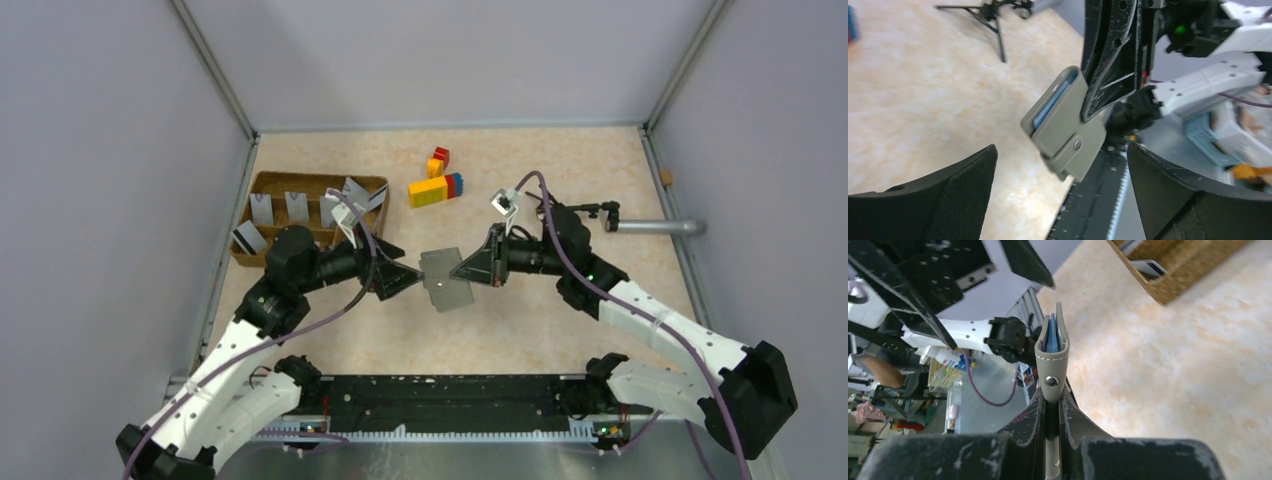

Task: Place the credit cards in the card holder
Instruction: Open the card holder at the center of the board.

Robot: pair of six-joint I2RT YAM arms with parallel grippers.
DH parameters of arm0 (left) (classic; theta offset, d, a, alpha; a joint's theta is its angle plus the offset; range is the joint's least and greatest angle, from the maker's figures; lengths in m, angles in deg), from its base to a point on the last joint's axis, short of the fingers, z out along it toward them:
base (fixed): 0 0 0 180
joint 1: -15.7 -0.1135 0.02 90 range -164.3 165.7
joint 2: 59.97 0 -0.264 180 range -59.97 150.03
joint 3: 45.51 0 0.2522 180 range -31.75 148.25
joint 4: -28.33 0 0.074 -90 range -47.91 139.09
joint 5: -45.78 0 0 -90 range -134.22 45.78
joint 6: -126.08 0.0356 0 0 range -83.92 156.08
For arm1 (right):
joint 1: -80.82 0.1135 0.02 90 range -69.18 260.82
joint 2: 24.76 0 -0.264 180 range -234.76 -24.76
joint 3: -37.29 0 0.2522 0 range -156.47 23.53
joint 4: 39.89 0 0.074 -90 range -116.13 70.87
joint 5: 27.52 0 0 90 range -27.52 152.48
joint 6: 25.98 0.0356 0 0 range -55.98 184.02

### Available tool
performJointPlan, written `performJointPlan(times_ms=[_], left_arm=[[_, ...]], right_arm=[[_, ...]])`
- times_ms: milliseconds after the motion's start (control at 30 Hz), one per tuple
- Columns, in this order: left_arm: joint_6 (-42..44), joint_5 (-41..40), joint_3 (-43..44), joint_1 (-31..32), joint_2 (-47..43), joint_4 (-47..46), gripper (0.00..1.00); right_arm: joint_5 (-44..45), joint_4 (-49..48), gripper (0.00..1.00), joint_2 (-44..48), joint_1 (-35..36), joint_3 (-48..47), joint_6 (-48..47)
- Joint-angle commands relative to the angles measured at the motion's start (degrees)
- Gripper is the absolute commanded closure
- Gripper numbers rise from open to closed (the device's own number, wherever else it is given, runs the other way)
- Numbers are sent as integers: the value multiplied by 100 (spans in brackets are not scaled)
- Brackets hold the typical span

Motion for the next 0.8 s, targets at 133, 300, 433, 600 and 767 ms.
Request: performJointPlan(times_ms=[133,300,433,600,767], left_arm=[[1938,-693,189,513,-449,1378,4],[1960,-338,274,1215,-158,1341,11],[1829,106,419,1631,453,1358,20],[1814,362,520,2013,965,1333,26],[1855,219,496,2070,1066,1336,27]], right_arm=[[-604,2074,100,-4,-233,-499,-523],[-1067,1998,100,-223,-237,-287,-339],[-1370,1668,100,-295,-233,-109,-36],[-1640,1490,100,-399,-228,-18,124],[-1999,1331,100,-412,-224,-5,175]])
